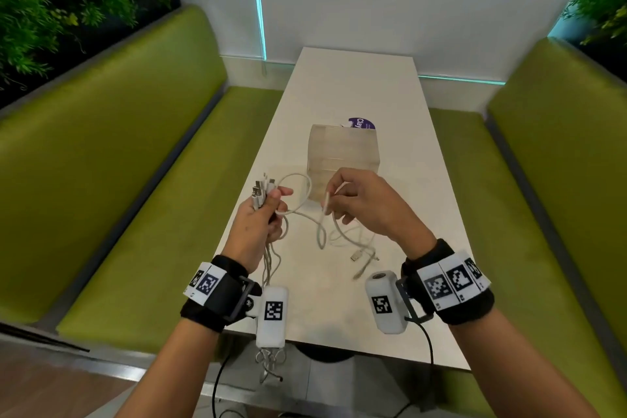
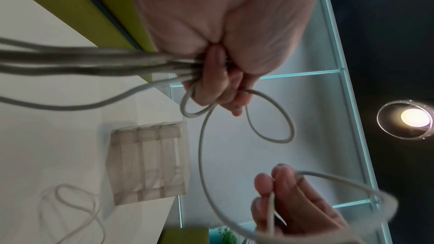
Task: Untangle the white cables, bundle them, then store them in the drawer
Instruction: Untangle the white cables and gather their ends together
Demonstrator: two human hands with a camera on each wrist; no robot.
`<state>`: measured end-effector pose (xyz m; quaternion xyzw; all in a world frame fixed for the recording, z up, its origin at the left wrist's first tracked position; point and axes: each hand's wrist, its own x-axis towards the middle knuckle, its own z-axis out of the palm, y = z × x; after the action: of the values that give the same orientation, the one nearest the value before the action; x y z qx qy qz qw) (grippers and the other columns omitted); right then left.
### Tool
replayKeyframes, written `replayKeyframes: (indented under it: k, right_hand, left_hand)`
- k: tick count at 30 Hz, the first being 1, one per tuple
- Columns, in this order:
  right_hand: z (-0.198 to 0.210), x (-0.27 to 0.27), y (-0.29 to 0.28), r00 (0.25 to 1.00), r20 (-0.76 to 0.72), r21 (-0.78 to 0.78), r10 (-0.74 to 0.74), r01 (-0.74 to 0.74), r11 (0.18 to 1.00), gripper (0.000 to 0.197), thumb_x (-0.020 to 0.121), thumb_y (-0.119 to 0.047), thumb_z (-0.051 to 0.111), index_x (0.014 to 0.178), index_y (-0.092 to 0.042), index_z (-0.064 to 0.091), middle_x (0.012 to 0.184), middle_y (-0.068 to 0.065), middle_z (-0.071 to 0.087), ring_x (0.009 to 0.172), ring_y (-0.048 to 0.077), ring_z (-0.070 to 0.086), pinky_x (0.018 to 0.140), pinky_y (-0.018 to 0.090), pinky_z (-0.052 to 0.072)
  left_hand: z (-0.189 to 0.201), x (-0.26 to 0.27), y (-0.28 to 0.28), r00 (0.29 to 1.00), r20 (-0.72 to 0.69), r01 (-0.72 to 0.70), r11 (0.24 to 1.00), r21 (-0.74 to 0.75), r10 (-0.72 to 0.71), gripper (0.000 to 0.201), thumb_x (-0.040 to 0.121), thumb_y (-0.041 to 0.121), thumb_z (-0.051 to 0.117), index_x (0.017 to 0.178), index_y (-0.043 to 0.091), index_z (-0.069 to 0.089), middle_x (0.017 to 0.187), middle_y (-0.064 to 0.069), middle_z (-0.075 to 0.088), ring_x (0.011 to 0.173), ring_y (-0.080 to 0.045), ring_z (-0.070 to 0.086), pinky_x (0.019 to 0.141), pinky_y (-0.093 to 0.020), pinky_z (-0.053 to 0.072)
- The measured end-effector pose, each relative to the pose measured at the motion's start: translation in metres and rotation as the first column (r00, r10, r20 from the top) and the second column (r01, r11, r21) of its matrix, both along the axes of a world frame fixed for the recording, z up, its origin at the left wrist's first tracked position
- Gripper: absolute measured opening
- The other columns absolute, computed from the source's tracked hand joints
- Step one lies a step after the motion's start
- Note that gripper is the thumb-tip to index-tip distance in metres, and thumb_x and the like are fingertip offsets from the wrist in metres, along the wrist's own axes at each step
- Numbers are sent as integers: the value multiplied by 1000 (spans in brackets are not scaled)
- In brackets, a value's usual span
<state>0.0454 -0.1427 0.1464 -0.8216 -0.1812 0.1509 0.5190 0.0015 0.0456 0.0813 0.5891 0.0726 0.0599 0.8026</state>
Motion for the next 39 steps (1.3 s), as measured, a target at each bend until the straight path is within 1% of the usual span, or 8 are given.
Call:
replayKeyframes:
  k: [7, 15, 23, 27, 29, 32, 36, 39]
  right_hand:
    - [-23, -19, -9, 952, -292, -38, 97, -113, 993, 11, 84, 1, 66, 88, 0, 56, 77, 18, 69, 56, 19, 63, 56, 26, 56]
    - [-78, -47, -10, 856, -509, -150, 90, -191, 970, 11, 79, 5, 64, 82, -2, 57, 79, 16, 71, 66, 28, 66, 82, 42, 59]
    - [-90, -57, -12, 807, -571, -25, 147, -196, 980, 13, 79, 2, 68, 84, -2, 57, 80, 17, 71, 68, 27, 67, 76, 32, 60]
    - [-112, -55, -12, 845, -521, -195, 118, -253, 948, 17, 78, 2, 68, 77, -9, 55, 77, 14, 70, 66, 25, 67, 67, 26, 57]
    - [-122, -54, -14, 879, -451, -409, 157, -360, 839, 16, 78, -3, 68, 82, -14, 57, 85, 8, 71, 72, 18, 68, 59, 18, 48]
    - [-136, -49, -20, 926, -319, -623, 200, -364, 693, 33, 83, 2, 58, 112, -15, 57, 115, 5, 63, 104, 20, 61, 78, 25, 47]
    - [-122, -38, -16, 996, -26, -196, -83, 76, 978, 39, 96, -8, 48, 134, -17, 45, 134, 2, 53, 107, 18, 59, 97, 34, 47]
    - [-91, -34, -4, 986, -95, 215, -135, 153, 964, 34, 100, -21, 44, 134, -22, 47, 127, 2, 56, 109, 16, 61, 92, 32, 54]
  left_hand:
    - [-1, -3, 2, 999, -21, -29, 999, 22, 30, 22, 100, 22, 45, 101, 9, 63, 61, 10, 51, 41, -5, 24, 41, -21, 15]
    - [-2, -6, 1, 999, -36, -14, 999, 38, 16, 22, 101, 21, 44, 99, 9, 63, 63, 9, 51, 40, -4, 25, 38, -17, 19]
    - [-7, -8, 1, 999, -45, 1, 999, 48, 1, 22, 101, 21, 44, 99, 10, 63, 64, 7, 50, 40, -4, 26, 38, -16, 19]
    - [-7, -10, -2, 999, -52, 16, 998, 60, -13, 21, 101, 21, 44, 99, 10, 63, 61, 9, 51, 40, -4, 25, 39, -18, 18]
    - [-7, -11, -1, 998, -58, 27, 997, 73, -22, 21, 100, 21, 45, 98, 11, 63, 61, 10, 51, 40, -5, 26, 39, -18, 17]
    - [-10, -14, -1, 994, -78, 81, 993, 85, -74, 21, 100, 22, 46, 98, 10, 64, 61, 10, 50, 41, -5, 26, 39, -18, 17]
    - [-14, -18, -5, 975, -129, 198, 970, 142, -180, 24, 99, 21, 46, 99, 6, 64, 61, 7, 50, 41, -6, 23, 40, -19, 16]
    - [-16, -22, -12, 951, -178, 288, 936, 204, -254, 28, 99, 24, 46, 102, 3, 63, 58, 7, 48, 41, -6, 24, 41, -20, 17]
